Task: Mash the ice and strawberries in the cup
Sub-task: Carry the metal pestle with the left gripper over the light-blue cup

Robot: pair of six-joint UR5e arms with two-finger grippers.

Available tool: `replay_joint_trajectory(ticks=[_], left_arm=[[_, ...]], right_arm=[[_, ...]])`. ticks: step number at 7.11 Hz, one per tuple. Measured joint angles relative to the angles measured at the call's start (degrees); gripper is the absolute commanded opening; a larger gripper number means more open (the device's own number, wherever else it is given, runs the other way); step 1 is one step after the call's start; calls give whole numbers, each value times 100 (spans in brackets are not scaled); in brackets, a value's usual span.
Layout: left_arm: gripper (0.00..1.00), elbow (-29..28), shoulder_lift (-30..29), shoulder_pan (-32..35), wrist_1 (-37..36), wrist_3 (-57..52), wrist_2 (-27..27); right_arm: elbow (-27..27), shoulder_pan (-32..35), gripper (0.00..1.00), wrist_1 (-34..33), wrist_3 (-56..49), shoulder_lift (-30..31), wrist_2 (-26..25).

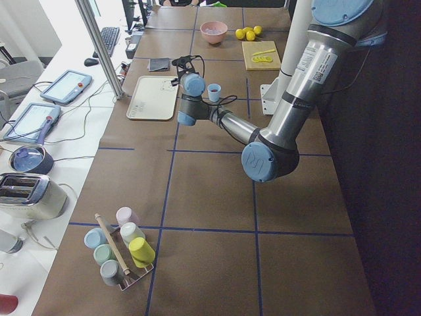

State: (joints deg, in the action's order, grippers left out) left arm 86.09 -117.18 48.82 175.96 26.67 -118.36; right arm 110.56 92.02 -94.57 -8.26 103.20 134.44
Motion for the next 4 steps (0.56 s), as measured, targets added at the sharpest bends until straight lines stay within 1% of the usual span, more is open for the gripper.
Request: replay_joint_trajectory(ticks=[1,3,4], left_arm=[[7,-80,-190,-298,437,-95,469],[6,-114,-319,-1515,1460,-132,2065],[5,-116,-356,-1923,1783,-135,2581]], right_arm=[[-1,0,99,0,6,-2,7],[-6,0,99,0,9,-2,11],[-7,0,99,0,9,-2,12]])
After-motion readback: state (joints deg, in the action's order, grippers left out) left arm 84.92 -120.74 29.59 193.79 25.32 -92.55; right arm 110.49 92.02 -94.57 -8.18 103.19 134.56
